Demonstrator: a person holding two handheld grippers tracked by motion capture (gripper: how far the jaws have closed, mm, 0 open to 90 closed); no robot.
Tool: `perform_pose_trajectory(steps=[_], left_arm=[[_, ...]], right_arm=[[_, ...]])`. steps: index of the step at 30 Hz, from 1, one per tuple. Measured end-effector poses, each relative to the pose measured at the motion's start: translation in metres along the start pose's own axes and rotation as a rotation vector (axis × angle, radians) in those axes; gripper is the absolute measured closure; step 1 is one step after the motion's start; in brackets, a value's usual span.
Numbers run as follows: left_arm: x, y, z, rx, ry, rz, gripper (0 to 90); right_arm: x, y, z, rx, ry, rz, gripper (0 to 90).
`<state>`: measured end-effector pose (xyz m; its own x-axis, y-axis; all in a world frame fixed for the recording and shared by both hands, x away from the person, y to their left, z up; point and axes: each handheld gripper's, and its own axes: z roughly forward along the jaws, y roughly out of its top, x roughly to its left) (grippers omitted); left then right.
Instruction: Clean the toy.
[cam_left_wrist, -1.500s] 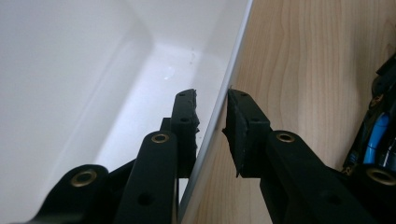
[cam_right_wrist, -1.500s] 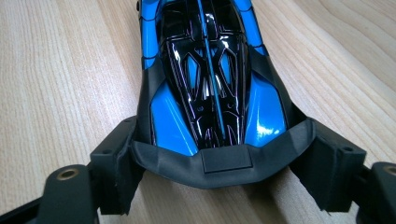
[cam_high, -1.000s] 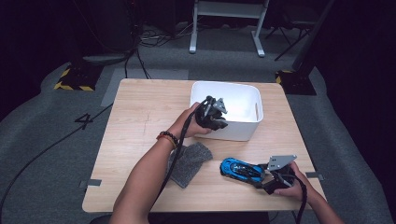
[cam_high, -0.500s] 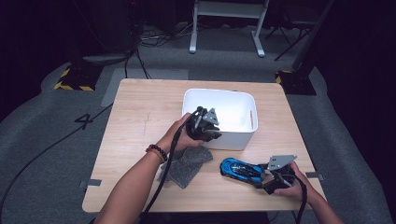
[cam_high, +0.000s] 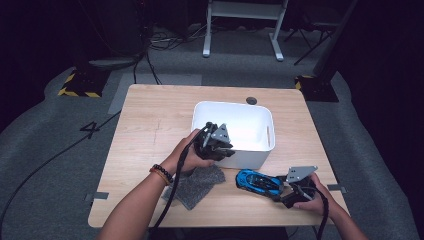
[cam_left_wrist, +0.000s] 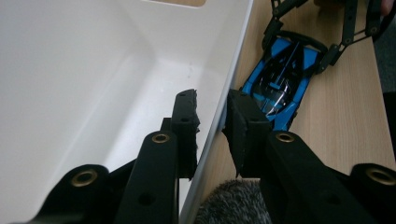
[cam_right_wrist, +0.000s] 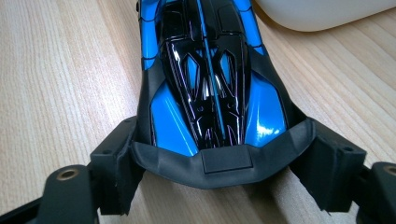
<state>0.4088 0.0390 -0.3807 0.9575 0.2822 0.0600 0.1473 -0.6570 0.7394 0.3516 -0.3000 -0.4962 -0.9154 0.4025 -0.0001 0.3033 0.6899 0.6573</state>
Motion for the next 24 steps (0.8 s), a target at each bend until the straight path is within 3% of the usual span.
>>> perform_pose_trajectory(steps=[5, 10, 11, 12, 18, 20, 24], left_arm=[[-0.003, -0.002, -0.019, -0.044, 0.043, -0.01, 50.0], [-0.01, -0.012, -0.032, -0.053, 0.096, -0.017, 30.7], [-0.015, -0.019, -0.039, -0.044, 0.149, -0.017, 28.2], [-0.017, -0.022, -0.043, -0.051, 0.157, -0.029, 24.9], [-0.025, -0.041, -0.064, -0.077, 0.201, -0.07, 19.7], [-0.033, -0.051, -0.072, -0.061, 0.245, -0.062, 18.6], [-0.04, -0.068, -0.079, -0.072, 0.257, -0.081, 18.4]], right_arm=[[-0.001, 0.0, 0.0, -0.006, 0.002, -0.002, 24.2], [0.0, -0.001, 0.0, -0.004, -0.002, -0.008, 24.2], [0.0, -0.001, 0.0, -0.008, -0.001, -0.008, 24.2], [0.0, -0.001, 0.0, -0.005, -0.001, -0.008, 24.2], [0.0, -0.002, -0.002, 0.004, -0.003, -0.009, 24.2], [-0.001, -0.002, -0.002, 0.005, -0.001, -0.01, 24.2], [-0.001, -0.002, -0.002, 0.006, 0.002, -0.012, 24.2]])
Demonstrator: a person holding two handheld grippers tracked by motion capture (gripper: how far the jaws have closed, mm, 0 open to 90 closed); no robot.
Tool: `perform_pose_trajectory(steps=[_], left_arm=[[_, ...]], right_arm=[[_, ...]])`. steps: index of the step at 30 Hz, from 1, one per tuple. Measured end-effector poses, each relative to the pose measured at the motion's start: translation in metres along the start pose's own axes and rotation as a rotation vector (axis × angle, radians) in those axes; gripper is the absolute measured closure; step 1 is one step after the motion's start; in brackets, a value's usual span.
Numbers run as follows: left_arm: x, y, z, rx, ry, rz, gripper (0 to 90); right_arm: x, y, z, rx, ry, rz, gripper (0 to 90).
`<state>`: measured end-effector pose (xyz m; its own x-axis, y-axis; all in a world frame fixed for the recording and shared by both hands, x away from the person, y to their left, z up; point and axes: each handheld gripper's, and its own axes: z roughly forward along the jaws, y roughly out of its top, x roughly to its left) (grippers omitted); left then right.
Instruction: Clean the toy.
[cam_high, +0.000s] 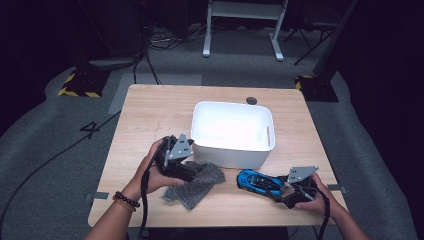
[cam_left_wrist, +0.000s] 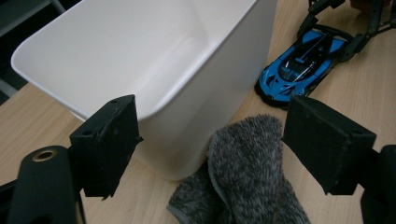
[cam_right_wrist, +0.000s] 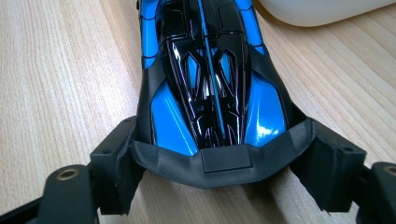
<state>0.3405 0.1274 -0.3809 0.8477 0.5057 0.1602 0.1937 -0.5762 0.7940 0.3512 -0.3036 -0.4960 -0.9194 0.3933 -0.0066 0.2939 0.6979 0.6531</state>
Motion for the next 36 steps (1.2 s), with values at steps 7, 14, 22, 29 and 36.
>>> perform_pose_trajectory(steps=[7, 14, 22, 29, 36], left_arm=[[-0.002, -0.041, 0.009, 0.043, -0.03, -0.079, 16.5], [-0.006, -0.08, 0.031, 0.15, -0.069, -0.117, 16.6], [-0.011, -0.094, 0.052, 0.207, -0.092, -0.127, 16.6], [-0.01, -0.099, 0.059, 0.231, -0.086, -0.128, 15.7], [-0.004, -0.108, 0.06, 0.2, -0.097, -0.125, 15.3]], right_arm=[[0.0, -0.001, -0.002, 0.007, -0.004, 0.001, 24.2], [0.001, -0.002, -0.003, 0.006, -0.01, -0.002, 24.1], [0.004, 0.0, -0.001, -0.002, -0.025, 0.007, 22.4], [0.004, 0.003, 0.003, -0.035, -0.018, 0.032, 19.8], [0.004, 0.003, 0.005, -0.022, -0.015, 0.015, 22.1]])
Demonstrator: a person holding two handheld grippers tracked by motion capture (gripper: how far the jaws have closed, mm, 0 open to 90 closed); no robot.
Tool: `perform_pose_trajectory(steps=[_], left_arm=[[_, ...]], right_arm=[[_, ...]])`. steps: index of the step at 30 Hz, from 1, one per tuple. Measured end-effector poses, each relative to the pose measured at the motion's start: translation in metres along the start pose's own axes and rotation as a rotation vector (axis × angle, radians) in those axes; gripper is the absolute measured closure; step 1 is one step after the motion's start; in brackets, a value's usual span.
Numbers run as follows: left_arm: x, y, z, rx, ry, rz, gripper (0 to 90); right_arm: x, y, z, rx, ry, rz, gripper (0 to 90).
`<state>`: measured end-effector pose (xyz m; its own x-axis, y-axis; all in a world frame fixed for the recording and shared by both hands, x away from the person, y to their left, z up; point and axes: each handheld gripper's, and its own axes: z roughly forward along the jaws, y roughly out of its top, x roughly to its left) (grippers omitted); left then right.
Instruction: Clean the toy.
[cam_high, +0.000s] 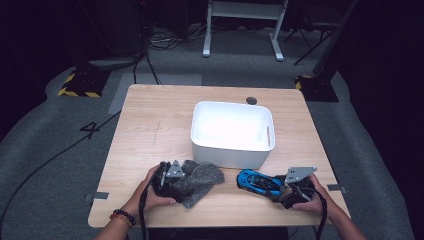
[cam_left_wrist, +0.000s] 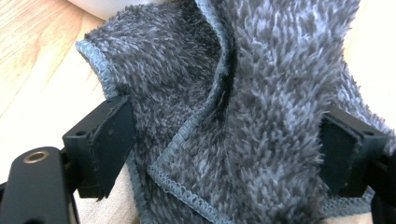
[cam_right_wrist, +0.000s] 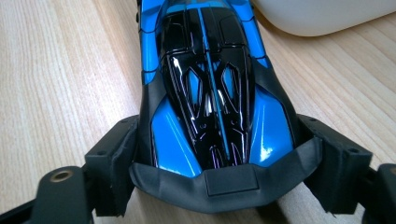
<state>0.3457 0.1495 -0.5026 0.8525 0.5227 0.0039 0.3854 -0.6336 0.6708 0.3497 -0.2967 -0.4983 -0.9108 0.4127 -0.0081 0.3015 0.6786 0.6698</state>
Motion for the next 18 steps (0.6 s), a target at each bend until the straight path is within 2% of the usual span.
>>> perform_pose_trajectory(steps=[6, 11, 18], left_arm=[[0.0074, -0.0101, -0.0038, -0.04, 0.008, -0.017, 15.3], [0.0089, -0.0108, -0.0045, -0.039, 0.01, -0.019, 15.3], [0.0098, -0.0104, -0.0042, -0.037, 0.003, -0.019, 15.0]], right_arm=[[0.0012, 0.0001, -0.003, 0.014, 0.002, -0.03, 24.3], [0.005, 0.0037, -0.0055, 0.02, -0.022, -0.053, 24.4], [0.0048, 0.0057, -0.009, 0.015, -0.022, -0.067, 24.4]])
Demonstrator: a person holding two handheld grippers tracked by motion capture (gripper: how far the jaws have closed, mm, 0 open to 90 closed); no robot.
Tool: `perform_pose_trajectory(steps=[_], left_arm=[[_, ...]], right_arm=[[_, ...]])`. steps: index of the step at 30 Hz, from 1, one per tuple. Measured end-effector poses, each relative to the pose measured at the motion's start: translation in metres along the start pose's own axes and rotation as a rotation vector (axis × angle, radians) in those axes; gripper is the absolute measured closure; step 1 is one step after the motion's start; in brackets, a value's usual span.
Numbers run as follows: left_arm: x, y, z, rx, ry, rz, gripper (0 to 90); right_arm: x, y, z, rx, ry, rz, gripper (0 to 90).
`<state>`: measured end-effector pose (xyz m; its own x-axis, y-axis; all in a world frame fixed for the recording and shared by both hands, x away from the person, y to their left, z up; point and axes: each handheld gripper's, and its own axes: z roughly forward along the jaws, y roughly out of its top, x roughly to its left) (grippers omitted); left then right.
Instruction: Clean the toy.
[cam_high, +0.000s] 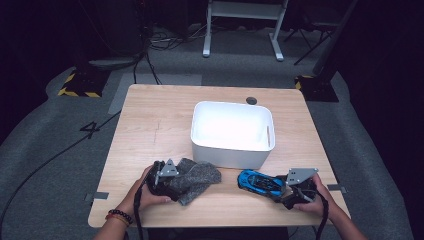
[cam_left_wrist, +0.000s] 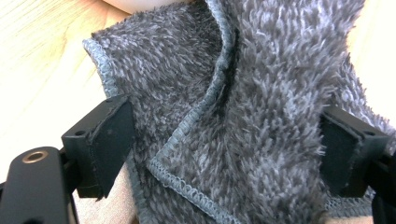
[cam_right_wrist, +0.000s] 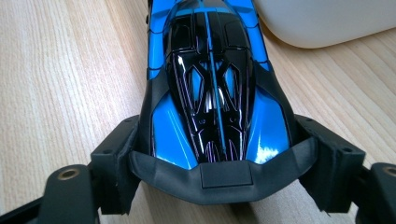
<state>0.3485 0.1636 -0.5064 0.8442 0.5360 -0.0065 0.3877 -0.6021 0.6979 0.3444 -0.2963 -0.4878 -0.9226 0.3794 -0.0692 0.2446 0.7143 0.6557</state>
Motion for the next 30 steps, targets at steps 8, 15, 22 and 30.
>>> perform_pose_trajectory(steps=[8, 15, 22, 30], left_arm=[[0.0002, 0.0001, 0.0001, 0.001, -0.002, -0.001, 14.8], [0.0008, 0.0002, 0.0003, -0.001, -0.006, 0.002, 14.7], [0.0014, 0.0004, 0.0004, -0.001, -0.011, 0.006, 14.6], [0.0019, 0.0007, 0.0007, 0.0, -0.016, 0.009, 14.5]], right_arm=[[0.0001, 0.0016, -0.0001, 0.005, 0.0, -0.005, 24.4], [0.0021, 0.0029, -0.0027, 0.007, -0.013, -0.027, 24.5], [0.0035, 0.0047, -0.0049, 0.014, -0.011, -0.047, 24.5], [0.0061, 0.007, -0.0063, 0.014, 0.0, -0.067, 24.5]])
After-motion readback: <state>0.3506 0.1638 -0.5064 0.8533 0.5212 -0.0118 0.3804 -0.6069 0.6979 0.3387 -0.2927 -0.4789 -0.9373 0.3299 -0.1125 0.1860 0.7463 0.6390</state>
